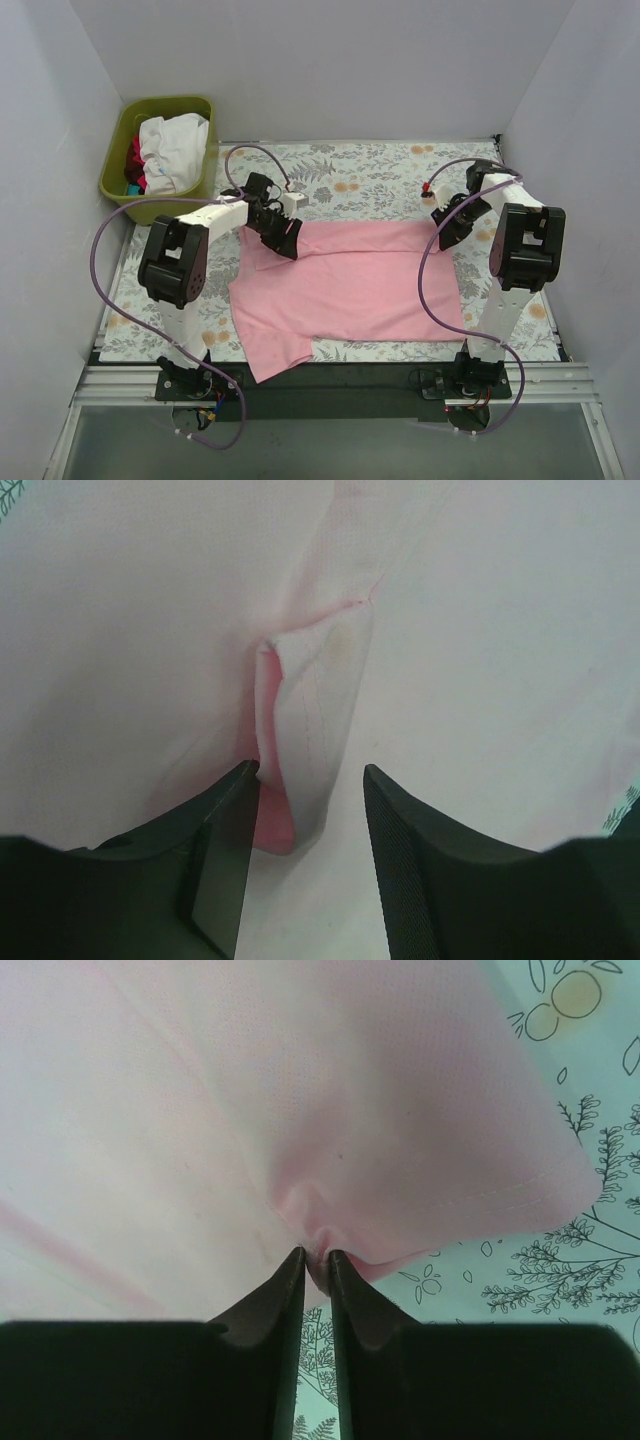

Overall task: Fold and stack the t-shirts
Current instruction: Fold the tshirt

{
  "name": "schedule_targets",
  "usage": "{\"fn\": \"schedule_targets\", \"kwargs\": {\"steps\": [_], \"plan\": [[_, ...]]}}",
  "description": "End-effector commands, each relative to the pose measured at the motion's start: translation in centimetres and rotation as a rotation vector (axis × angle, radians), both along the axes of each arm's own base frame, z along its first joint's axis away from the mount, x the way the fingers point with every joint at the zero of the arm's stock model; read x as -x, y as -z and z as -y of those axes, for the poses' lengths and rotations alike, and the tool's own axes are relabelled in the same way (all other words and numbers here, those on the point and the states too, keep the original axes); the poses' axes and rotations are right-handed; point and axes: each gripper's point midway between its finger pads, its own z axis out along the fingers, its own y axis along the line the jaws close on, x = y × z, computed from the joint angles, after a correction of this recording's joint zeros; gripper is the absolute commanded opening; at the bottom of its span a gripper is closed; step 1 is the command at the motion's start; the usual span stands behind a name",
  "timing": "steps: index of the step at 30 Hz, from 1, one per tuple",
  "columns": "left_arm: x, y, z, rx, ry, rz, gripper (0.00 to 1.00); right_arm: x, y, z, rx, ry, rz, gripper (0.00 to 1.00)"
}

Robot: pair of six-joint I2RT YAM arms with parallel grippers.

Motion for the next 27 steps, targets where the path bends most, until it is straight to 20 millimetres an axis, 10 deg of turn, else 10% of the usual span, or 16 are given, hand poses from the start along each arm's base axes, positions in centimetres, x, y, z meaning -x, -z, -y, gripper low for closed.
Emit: {"fn": "schedule_targets", "kwargs": {"steps": [1, 18, 27], "plan": [[0.3, -3.6, 0.5, 0.042, 0.056, 0.112, 0.44, 0.6, -0.4, 0.1, 0.001, -0.007, -0.007, 0.23], [10.3, -3.5, -0.4, -0.067, 0.403, 0.062, 0.43, -1.9, -4.8, 1.2, -0.007, 0.086, 0.103, 0.46], [5.7, -6.4, 0.7, -0.029, 0.24, 0.147, 0.43, -3.7, -5.9, -1.1, -0.094, 0.126, 0.103, 0.28]]}}
